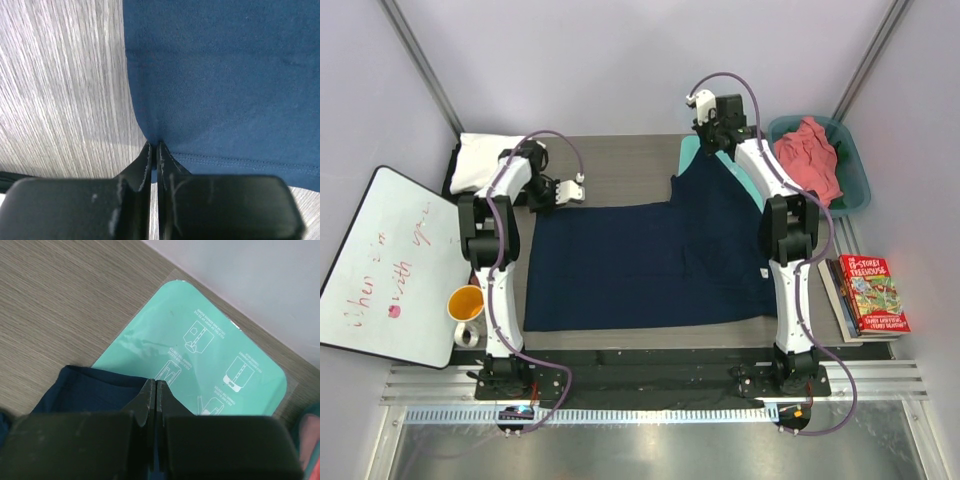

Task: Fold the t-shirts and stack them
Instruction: Grap the side of the flattened tshirt furthest away from the robot with both arms

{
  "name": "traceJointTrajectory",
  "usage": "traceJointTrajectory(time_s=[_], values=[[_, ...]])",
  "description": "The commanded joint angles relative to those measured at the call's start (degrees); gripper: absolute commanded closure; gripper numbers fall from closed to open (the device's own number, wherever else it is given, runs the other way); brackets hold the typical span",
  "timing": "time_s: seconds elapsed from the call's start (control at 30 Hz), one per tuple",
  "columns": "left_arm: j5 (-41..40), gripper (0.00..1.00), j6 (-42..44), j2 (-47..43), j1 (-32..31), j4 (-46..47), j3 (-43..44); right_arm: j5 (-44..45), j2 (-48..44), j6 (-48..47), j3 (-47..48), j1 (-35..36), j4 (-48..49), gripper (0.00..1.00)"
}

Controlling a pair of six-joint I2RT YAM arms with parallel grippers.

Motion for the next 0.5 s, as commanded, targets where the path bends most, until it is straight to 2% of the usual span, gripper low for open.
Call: traceJointTrajectory(time_s=[0.0, 0.3, 0.47], values=[[0.09, 1.0, 0.12, 2.23, 0.01, -1.6, 0.46, 1.85, -6.72, -2.04, 0.57, 0.23, 1.06, 0.99], [-2.02, 1.0, -3.22, -4.97, 0.18, 3.14, -3.05, -1.56, -11.72, -2.39, -3.73, -0.91, -1.12, 0.99], [-2.11, 1.0, -3.57, -9.81, 0.09, 4.37, -5.07, -6.49, -19.1, -5.99, -10.75, -2.14, -5.44, 0.99]])
